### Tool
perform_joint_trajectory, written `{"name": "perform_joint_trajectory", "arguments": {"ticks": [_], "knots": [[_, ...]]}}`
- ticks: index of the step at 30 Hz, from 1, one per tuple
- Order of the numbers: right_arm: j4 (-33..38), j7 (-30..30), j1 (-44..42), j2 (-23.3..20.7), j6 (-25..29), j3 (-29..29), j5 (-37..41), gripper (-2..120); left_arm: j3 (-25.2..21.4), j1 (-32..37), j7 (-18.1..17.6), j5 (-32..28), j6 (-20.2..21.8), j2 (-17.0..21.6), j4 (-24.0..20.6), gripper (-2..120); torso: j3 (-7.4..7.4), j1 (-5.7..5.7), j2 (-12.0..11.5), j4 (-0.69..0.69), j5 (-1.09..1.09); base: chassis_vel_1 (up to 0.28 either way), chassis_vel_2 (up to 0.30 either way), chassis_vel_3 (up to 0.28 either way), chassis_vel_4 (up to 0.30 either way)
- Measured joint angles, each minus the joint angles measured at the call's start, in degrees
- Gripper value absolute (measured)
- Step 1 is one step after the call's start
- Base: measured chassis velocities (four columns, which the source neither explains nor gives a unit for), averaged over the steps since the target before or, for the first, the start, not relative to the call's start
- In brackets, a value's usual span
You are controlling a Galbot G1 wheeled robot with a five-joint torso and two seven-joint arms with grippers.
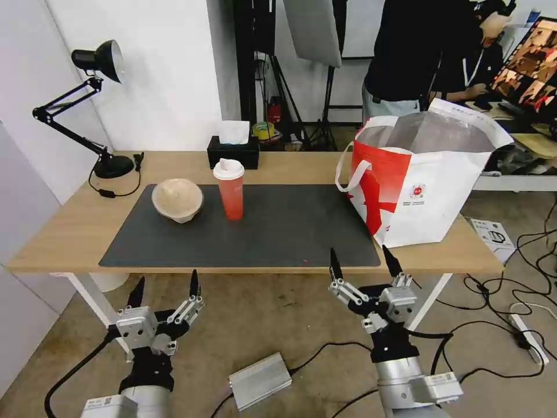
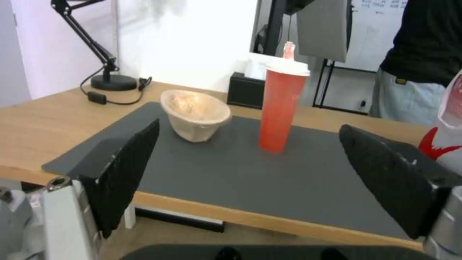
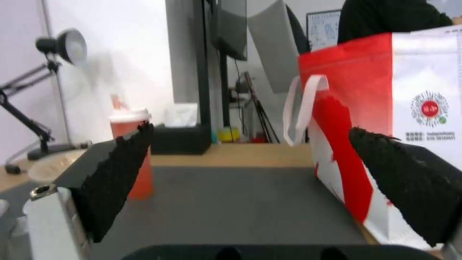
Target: Pick up the trash from the table and place it into the takeout bag.
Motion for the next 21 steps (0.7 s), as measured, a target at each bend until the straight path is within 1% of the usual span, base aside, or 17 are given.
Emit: {"name": "perform_joint_trajectory", "arguments": {"ticks": [3, 7, 8, 11, 21], "knots": [[0.2, 0.8, 0.0, -0.3, -1.3, 0.1, -0.1, 100, 0.0, 0.0, 0.0, 0.0, 0.0, 0.0, 0.0, 100, 0.00, 0.00, 0.0, 0.00, 0.00, 0.000, 0.000, 0.000, 0.000], [2.2, 3.6, -1.6, -0.8, -6.1, 0.1, -0.5, 100, 0.0, 0.1, 0.0, 0.0, -0.1, 0.0, 0.0, 100, 0.00, 0.00, 0.0, 0.00, 0.00, 0.000, 0.000, 0.000, 0.000], [2.2, 3.6, -1.6, -0.8, -6.1, 0.1, -0.5, 100, 0.0, 0.1, 0.0, 0.0, -0.1, 0.0, 0.0, 100, 0.00, 0.00, 0.0, 0.00, 0.00, 0.000, 0.000, 0.000, 0.000], [3.1, 5.3, -2.6, -0.9, -8.3, 0.1, -1.1, 100, 0.0, 0.2, 0.0, 0.0, -0.2, 0.0, 0.0, 100, 0.00, 0.00, 0.0, 0.00, 0.00, 0.000, 0.000, 0.000, 0.000], [4.0, 6.7, -4.1, -0.4, -9.6, 0.1, -1.1, 100, 0.0, 0.5, 0.0, 0.0, -0.6, 0.0, 0.0, 100, 0.00, 0.00, 0.0, 0.00, 0.00, 0.000, 0.000, 0.000, 0.000]]}}
